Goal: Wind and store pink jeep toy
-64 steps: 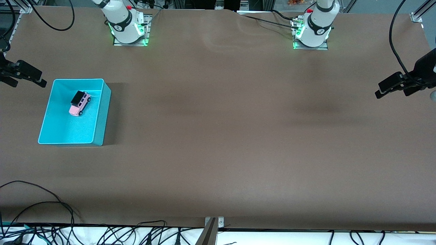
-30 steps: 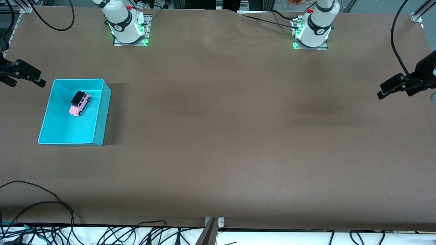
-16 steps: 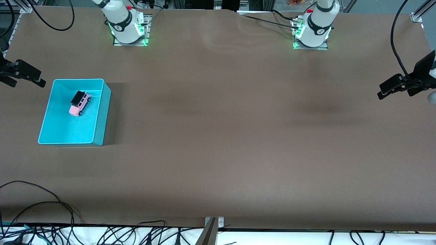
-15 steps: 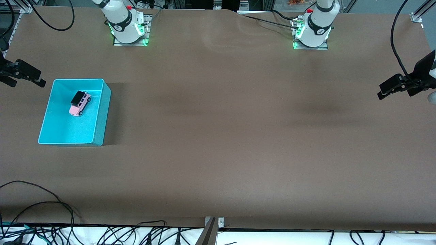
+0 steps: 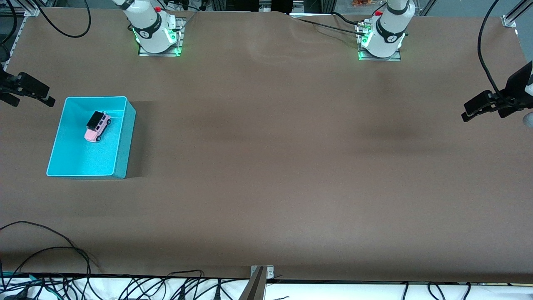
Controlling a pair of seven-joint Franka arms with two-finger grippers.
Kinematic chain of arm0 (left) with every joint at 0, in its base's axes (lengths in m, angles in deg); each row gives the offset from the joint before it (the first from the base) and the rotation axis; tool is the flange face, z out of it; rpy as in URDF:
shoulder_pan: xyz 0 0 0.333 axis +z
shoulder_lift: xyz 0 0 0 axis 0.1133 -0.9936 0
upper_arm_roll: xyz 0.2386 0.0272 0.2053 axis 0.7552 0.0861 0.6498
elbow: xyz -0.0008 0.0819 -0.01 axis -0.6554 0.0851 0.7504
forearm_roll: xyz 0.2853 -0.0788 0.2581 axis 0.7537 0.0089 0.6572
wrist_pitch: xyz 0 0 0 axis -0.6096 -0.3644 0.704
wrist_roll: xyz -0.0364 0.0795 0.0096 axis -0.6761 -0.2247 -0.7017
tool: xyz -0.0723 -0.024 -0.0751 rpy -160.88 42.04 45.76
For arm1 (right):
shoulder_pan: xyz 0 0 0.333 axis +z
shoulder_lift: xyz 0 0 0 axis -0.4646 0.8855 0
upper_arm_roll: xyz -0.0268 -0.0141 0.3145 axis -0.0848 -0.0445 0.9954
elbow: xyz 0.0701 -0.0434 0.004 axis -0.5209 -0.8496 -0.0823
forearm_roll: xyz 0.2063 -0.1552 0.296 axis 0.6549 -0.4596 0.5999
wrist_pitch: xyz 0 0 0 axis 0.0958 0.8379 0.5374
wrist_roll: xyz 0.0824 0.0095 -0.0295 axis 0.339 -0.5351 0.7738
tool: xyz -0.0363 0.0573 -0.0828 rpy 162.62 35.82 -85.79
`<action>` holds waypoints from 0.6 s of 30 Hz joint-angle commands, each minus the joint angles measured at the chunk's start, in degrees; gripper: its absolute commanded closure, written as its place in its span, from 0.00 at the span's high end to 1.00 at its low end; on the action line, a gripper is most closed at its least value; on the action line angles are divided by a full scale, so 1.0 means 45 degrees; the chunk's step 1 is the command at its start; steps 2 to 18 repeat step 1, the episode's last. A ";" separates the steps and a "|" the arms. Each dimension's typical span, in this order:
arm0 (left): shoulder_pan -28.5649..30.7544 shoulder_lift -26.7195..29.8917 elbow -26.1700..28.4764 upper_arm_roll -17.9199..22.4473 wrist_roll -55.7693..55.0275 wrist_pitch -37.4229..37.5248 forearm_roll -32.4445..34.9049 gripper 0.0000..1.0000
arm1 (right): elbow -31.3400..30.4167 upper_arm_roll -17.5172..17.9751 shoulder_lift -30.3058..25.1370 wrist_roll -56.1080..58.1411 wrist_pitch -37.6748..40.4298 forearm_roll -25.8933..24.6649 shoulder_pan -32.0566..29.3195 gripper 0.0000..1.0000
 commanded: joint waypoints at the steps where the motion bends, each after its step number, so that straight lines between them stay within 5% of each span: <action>1: -0.0016 0.0099 0.0077 0.0015 0.0162 0.0068 0.0186 1.00 | 0.0356 -0.0001 0.0087 0.0031 0.0286 0.0004 -0.0064 1.00; 18: -0.0016 0.0099 0.0077 0.0015 0.0162 0.0068 0.0186 1.00 | 0.0356 -0.0001 0.0087 0.0031 0.0286 0.0004 -0.0064 1.00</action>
